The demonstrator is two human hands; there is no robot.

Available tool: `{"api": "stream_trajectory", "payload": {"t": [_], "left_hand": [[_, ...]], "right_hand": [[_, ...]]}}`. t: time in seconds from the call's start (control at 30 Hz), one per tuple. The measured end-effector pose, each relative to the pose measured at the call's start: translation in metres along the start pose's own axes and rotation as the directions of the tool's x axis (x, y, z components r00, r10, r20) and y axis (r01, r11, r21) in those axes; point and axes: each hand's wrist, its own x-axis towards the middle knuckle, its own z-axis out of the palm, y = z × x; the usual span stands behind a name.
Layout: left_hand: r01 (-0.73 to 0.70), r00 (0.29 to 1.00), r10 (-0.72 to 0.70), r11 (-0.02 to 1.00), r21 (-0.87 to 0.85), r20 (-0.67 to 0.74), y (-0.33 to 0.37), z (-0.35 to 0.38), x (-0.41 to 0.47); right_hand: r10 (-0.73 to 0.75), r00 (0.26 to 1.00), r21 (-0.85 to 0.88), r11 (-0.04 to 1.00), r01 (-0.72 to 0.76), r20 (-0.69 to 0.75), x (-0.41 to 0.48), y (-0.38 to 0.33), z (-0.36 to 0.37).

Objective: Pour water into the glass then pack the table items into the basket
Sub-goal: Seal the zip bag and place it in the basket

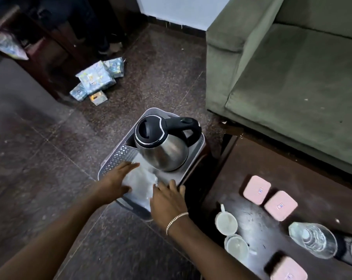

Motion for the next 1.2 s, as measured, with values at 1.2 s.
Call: {"api": "stream_trajectory", "payload": {"t": [1.2], "left_hand": [[-0.036,0.996,0.013,0.963,0.266,0.088,-0.037,0.024,0.047]], "right_hand": [[-0.081,0.956,-0.292,0.942,0.166,0.283,0.060,-0.020,0.031]]}}
